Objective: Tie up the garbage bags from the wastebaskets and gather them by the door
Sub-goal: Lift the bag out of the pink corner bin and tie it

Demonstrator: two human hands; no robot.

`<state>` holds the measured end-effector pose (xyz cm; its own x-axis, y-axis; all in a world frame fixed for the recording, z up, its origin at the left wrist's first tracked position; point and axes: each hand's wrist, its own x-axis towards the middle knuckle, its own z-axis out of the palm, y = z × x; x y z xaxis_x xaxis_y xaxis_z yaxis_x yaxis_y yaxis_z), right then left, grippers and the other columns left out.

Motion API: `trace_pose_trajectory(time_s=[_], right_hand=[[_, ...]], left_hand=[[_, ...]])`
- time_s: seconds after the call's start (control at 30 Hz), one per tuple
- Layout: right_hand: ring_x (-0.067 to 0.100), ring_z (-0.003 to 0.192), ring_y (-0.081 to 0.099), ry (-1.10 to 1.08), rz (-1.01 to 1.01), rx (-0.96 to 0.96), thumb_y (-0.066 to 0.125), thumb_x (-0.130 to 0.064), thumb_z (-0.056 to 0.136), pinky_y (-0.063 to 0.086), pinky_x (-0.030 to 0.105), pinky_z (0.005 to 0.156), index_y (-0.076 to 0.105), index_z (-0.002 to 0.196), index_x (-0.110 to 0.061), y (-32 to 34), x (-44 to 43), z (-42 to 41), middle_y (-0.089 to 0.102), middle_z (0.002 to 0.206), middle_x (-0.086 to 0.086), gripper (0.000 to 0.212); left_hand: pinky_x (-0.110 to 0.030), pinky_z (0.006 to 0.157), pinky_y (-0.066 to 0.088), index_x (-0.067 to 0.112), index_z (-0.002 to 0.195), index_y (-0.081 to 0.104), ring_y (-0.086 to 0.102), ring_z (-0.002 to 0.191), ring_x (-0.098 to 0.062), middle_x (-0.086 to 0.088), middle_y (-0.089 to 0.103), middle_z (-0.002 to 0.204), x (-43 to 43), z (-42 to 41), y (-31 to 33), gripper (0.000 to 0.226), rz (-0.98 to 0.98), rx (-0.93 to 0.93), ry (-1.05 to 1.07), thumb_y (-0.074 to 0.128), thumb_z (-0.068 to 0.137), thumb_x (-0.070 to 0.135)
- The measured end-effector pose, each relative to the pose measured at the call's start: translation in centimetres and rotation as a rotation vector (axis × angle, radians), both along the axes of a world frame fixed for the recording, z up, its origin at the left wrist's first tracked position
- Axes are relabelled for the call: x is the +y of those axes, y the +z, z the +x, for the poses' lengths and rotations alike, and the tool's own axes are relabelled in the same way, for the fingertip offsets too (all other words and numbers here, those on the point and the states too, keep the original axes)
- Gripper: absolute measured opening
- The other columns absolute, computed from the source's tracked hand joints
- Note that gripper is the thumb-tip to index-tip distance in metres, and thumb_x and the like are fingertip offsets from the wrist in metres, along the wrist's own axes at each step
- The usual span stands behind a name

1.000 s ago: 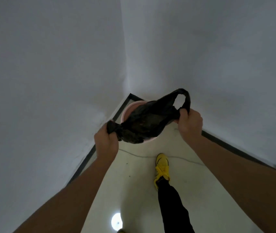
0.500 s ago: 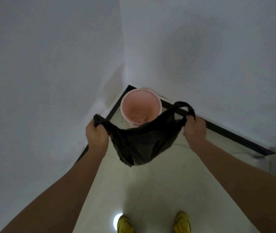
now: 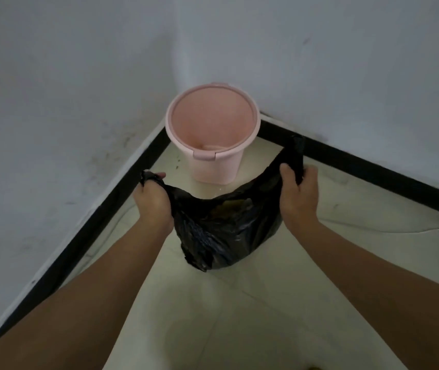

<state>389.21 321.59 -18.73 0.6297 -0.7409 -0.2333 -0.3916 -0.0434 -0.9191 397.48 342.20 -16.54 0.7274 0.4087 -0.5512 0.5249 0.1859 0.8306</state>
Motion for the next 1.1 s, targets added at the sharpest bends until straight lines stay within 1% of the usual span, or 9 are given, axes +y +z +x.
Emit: trace_pose_trajectory(time_s=[0.07, 0.13, 0.23, 0.4, 0.6, 0.77, 0.87, 0.97, 1.1], right_hand=[[0.014, 0.123, 0.048, 0.059, -0.126, 0.026, 0.069, -0.057, 0.079, 0.04, 0.04, 0.108, 0.034, 0.142, -0.026, -2.4, -0.4, 0.2, 0.046, 0.14, -0.001, 0.079], [0.017, 0.139, 0.035, 0.073, -0.18, 0.045, 0.077, -0.064, 0.065, 0.031, 0.043, 0.115, 0.015, 0.153, -0.031, -4.8, -1.2, 0.9, 0.028, 0.157, -0.002, 0.113], [0.021, 0.143, 0.033, 0.072, -0.026, 0.027, 0.084, -0.066, 0.052, 0.03, 0.047, 0.117, 0.008, 0.155, -0.029, -7.9, -2.4, 2.3, 0.026, 0.159, 0.0, 0.133], [0.016, 0.105, 0.062, 0.325, 0.135, -0.114, 0.09, -0.032, 0.065, 0.052, 0.033, 0.09, 0.048, 0.136, -0.018, -10.8, -2.9, 5.0, 0.062, 0.119, -0.002, 0.083], [0.033, 0.09, 0.07, 0.431, 0.191, -0.073, 0.075, -0.019, 0.079, 0.057, 0.042, 0.086, 0.071, 0.092, -0.008, -10.1, -0.9, 7.5, 0.072, 0.095, 0.017, 0.017], [0.035, 0.09, 0.068, 0.282, 0.338, -0.182, 0.065, -0.012, 0.082, 0.056, 0.045, 0.088, 0.068, 0.102, -0.003, -7.9, -1.0, 6.8, 0.07, 0.097, 0.019, 0.022], [0.031, 0.082, 0.066, 0.246, 0.347, -0.232, 0.061, -0.011, 0.087, 0.055, 0.04, 0.081, 0.067, 0.095, -0.006, -7.6, -1.4, 6.5, 0.068, 0.089, 0.014, 0.011], [0.027, 0.065, 0.063, 0.2, 0.36, -0.249, 0.058, -0.014, 0.091, 0.052, 0.04, 0.071, 0.064, 0.095, -0.003, -7.9, -1.4, 6.9, 0.066, 0.077, 0.016, 0.013], [0.02, 0.056, 0.055, 0.272, 0.485, -0.219, 0.073, -0.042, 0.074, 0.043, 0.033, 0.058, 0.065, 0.107, -0.008, -7.4, -1.0, 6.8, 0.061, 0.078, 0.01, 0.048]], left_hand=[[-0.044, 0.08, 0.054, 0.012, 0.09, 0.063, 0.058, 0.083, -0.027, -0.004, 0.052, 0.085, -0.2, 0.8, -1.9, 0.031, -0.049, -0.038, -0.011, 0.037, 0.101, 0.024], [-0.031, 0.048, 0.049, 0.008, 0.101, 0.059, 0.05, 0.047, -0.022, -0.008, 0.047, 0.066, -0.6, 1.8, -3.4, 0.029, -0.13, -0.098, -0.052, 0.036, 0.1, 0.025], [-0.023, 0.041, 0.039, 0.009, 0.109, 0.054, 0.038, 0.033, -0.019, -0.006, 0.043, 0.052, -0.8, 3.2, -4.7, 0.025, -0.16, -0.173, -0.115, 0.036, 0.098, 0.022], [-0.033, 0.059, 0.044, 0.015, 0.073, 0.056, 0.053, 0.069, -0.027, -0.007, 0.053, 0.064, 0.3, 3.4, -6.1, 0.019, -0.305, -0.295, -0.318, 0.048, 0.09, 0.018], [-0.031, 0.068, 0.053, 0.011, 0.094, 0.062, 0.06, 0.078, -0.022, -0.011, 0.064, 0.089, 3.4, 3.0, -6.0, 0.027, -0.213, -0.31, -0.68, 0.04, 0.097, 0.027], [-0.043, 0.089, 0.05, 0.009, 0.13, 0.052, 0.063, 0.104, -0.03, -0.017, 0.065, 0.117, 8.9, 2.5, -6.6, 0.033, 0.024, -0.162, -0.927, 0.042, 0.099, 0.015], [-0.045, 0.091, 0.048, 0.012, 0.124, 0.055, 0.063, 0.102, -0.031, -0.015, 0.067, 0.115, 11.5, 2.1, -6.7, 0.057, 0.058, -0.081, -1.009, 0.073, 0.07, 0.023], [-0.048, 0.088, 0.051, 0.012, 0.124, 0.058, 0.063, 0.106, -0.036, -0.018, 0.066, 0.116, 13.4, 2.4, -6.5, 0.1, -0.075, -0.047, -1.058, 0.094, 0.035, 0.042], [-0.044, 0.071, 0.059, 0.031, 0.14, 0.043, 0.058, 0.117, -0.043, -0.019, 0.055, 0.137, 13.2, 2.3, -5.7, 0.113, -0.286, -0.063, -1.174, 0.093, 0.041, 0.051]])
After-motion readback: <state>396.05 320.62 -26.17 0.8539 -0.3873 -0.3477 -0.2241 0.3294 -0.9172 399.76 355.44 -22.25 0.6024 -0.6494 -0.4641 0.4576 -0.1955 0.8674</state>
